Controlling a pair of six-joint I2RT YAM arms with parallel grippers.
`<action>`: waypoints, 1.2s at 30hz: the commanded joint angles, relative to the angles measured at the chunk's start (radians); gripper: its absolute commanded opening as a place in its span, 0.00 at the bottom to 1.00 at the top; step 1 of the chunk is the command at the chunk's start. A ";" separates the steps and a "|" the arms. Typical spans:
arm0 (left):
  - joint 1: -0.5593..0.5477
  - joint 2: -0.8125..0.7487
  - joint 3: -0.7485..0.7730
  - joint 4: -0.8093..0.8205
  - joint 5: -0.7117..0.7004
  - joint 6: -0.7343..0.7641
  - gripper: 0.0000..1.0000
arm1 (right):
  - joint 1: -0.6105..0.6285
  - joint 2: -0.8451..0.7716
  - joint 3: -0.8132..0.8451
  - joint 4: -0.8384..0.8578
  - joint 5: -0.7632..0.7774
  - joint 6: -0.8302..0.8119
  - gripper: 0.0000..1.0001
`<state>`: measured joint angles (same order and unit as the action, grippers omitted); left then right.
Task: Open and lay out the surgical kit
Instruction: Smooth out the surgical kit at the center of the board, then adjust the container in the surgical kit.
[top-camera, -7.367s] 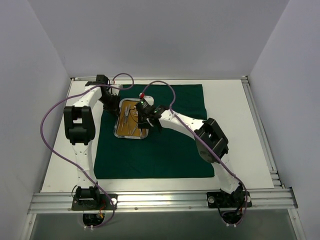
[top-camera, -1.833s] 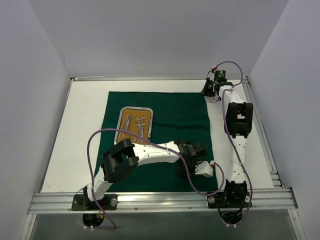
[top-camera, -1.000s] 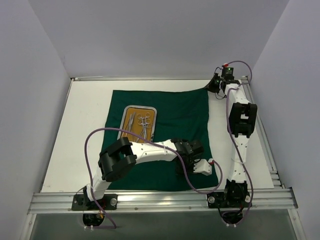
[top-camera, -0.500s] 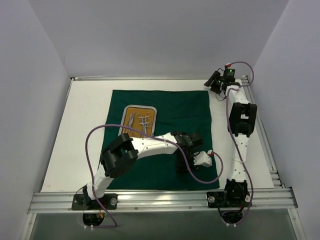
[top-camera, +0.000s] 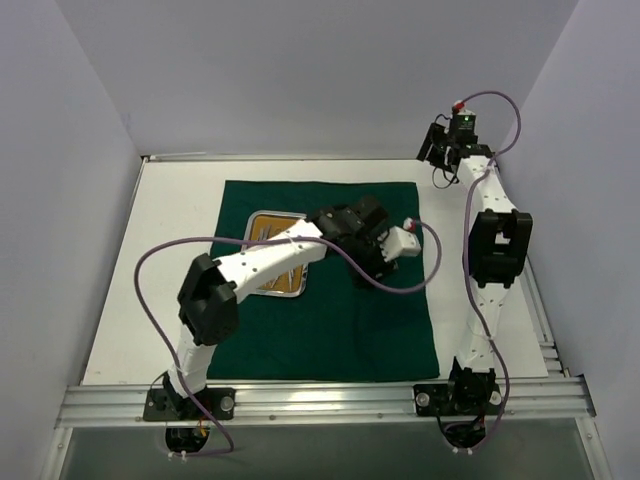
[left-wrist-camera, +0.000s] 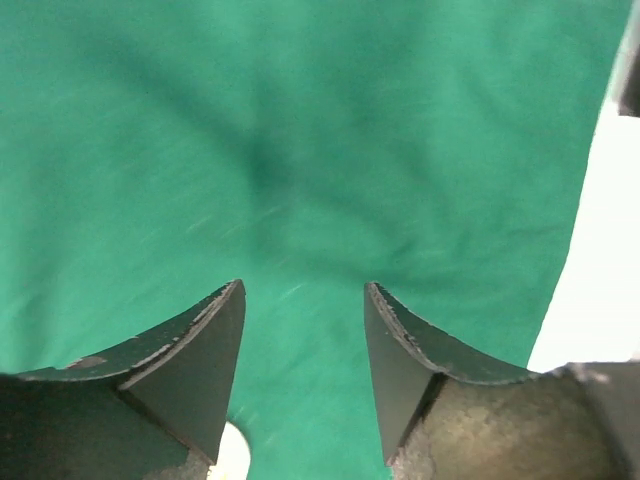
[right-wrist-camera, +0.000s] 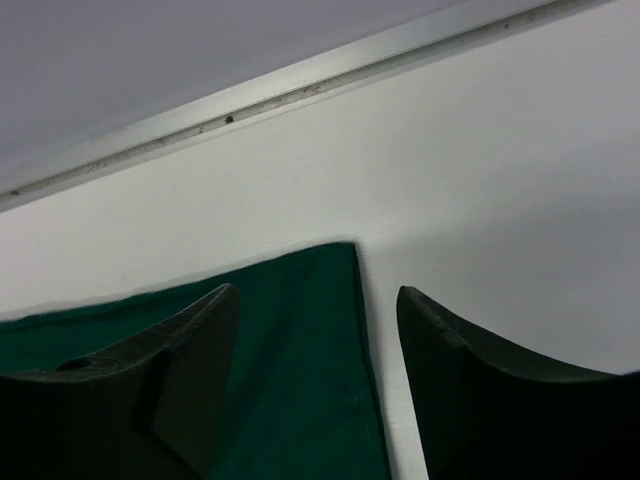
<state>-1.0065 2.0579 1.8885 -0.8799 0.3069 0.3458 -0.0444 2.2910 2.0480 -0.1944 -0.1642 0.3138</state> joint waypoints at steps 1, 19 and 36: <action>0.130 -0.146 0.015 -0.013 -0.063 -0.091 0.58 | 0.069 -0.171 -0.129 -0.030 0.083 -0.024 0.57; 0.835 -0.019 -0.217 0.194 -0.164 -0.177 0.45 | 0.183 -0.292 -0.752 0.178 0.060 0.114 0.00; 0.908 0.064 -0.207 0.259 -0.089 -0.211 0.48 | 0.370 -0.237 -0.350 0.085 -0.004 -0.016 0.34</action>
<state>-0.0982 2.1784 1.6894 -0.6701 0.1589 0.1425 0.2512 2.0308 1.5818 -0.1032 -0.0940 0.3634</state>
